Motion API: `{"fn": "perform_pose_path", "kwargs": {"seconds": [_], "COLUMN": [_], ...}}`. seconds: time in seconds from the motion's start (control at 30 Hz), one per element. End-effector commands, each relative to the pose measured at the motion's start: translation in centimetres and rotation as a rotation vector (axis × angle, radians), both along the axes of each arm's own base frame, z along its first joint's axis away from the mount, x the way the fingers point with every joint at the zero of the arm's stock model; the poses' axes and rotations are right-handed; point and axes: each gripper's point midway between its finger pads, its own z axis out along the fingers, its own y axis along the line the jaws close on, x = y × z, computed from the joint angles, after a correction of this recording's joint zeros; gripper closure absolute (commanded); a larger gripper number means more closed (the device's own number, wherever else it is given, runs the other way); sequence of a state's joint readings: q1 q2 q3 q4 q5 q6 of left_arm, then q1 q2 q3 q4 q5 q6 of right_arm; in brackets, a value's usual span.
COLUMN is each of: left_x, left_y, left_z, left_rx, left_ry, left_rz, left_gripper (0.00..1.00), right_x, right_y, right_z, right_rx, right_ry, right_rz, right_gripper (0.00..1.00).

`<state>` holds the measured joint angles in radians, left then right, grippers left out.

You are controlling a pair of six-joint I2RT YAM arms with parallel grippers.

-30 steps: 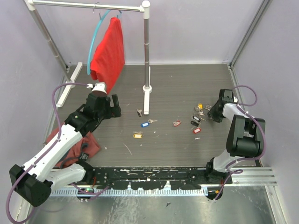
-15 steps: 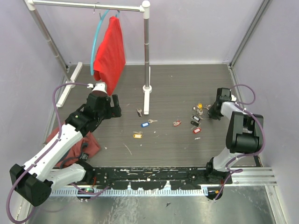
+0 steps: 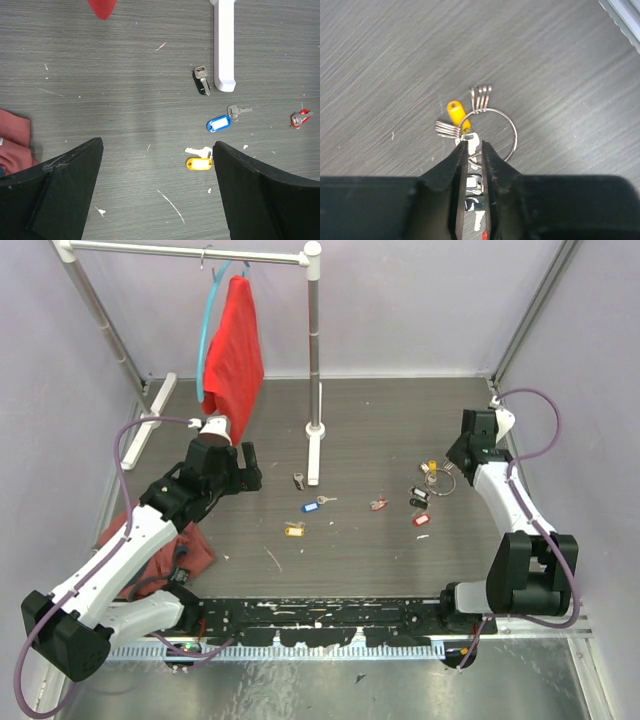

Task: Put the keys on the keyring

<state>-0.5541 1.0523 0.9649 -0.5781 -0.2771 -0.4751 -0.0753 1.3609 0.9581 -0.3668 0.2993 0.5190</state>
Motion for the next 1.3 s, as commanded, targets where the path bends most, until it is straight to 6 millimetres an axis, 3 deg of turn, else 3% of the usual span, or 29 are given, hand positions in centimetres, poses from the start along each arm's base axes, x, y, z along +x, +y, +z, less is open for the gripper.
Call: {"fn": "perform_pose_path", "kwargs": {"seconds": [0.0,0.07,0.13,0.23,0.3,0.53,0.67,0.87,1.27], "left_x": [0.7,0.7,0.6,0.5,0.4,0.1,0.2,0.4,0.3], "left_y": [-1.0,-1.1,-1.0,-0.9,-0.7,-0.2,-0.4,-0.5,-0.4], "left_z": [1.3,1.4,1.2,1.2,1.1,1.0,0.9,1.2,1.1], "left_rx": [-0.043,-0.047,-0.046,-0.04,-0.035,-0.025,-0.026,-0.023,-0.014], "left_ry": [-0.035,-0.034,-0.03,-0.027,-0.025,-0.031,-0.025,-0.026,-0.023], "left_rz": [-0.024,-0.025,-0.026,-0.023,-0.019,-0.008,-0.014,-0.015,-0.018], "left_gripper": [0.02,0.02,0.02,0.02,0.02,0.02,0.02,0.02,0.02], "right_x": [1.5,2.0,2.6,3.3,3.6,3.5,4.1,5.0,5.7], "right_y": [1.6,2.9,4.5,6.2,6.1,5.3,5.6,7.6,7.7], "right_z": [0.6,-0.9,-2.0,-3.3,-4.4,-6.2,-6.8,-8.3,-9.3], "right_rx": [0.001,0.025,0.03,0.0,-0.054,-0.143,-0.165,-0.198,-0.265], "right_ry": [0.019,0.078,0.121,0.181,0.231,0.33,0.356,0.412,0.476], "right_rz": [0.11,0.173,0.229,0.283,0.275,0.286,0.336,0.453,0.497], "right_gripper": [0.64,0.5,0.42,0.4,0.39,0.54,0.55,0.53,0.63]}}
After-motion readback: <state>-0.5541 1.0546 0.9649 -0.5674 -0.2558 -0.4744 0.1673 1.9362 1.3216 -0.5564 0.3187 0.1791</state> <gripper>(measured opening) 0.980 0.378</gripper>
